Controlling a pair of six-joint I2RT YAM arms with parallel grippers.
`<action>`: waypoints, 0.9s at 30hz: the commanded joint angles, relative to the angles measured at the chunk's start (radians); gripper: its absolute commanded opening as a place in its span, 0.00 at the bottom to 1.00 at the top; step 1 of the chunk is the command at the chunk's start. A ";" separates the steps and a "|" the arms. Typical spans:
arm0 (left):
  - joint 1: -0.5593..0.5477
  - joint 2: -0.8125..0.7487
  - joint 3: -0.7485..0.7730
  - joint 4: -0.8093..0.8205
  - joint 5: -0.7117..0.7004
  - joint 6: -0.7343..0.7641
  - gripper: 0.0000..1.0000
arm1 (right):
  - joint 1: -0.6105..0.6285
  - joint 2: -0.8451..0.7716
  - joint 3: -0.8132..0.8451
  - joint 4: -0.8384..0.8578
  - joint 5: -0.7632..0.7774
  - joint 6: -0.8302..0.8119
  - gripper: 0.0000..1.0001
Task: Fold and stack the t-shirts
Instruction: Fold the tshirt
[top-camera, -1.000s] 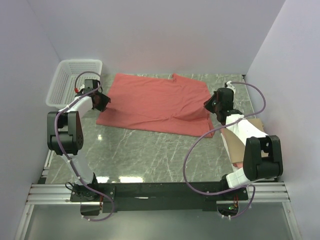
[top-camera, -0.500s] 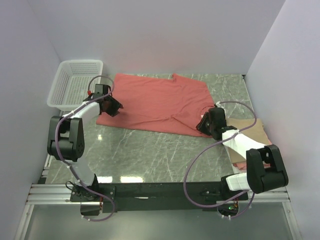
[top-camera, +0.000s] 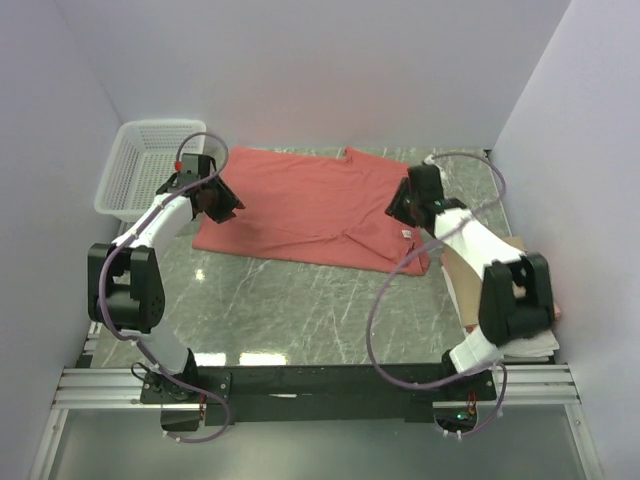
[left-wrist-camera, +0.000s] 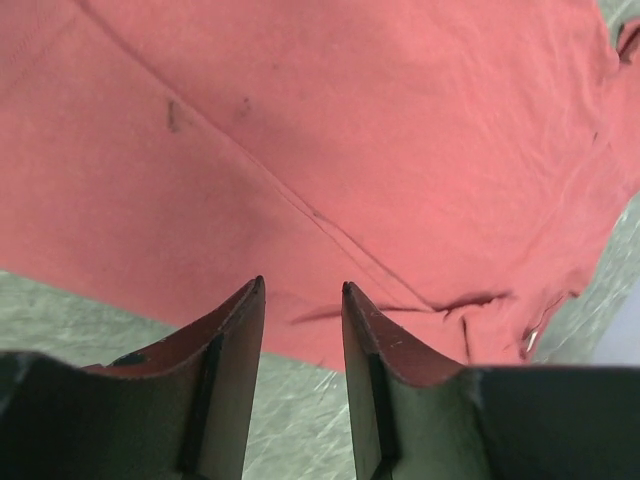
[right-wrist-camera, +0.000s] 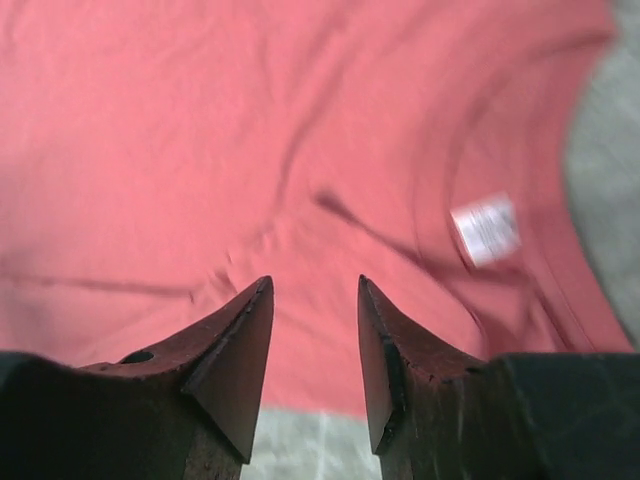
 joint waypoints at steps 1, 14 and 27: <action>0.000 -0.032 0.083 -0.088 0.011 0.114 0.42 | 0.034 0.182 0.165 -0.117 0.035 -0.023 0.46; 0.000 -0.126 -0.048 -0.090 0.032 0.217 0.41 | 0.094 0.439 0.376 -0.194 0.084 0.020 0.47; -0.001 -0.124 -0.083 -0.059 0.072 0.218 0.39 | 0.117 0.514 0.426 -0.197 0.143 0.040 0.47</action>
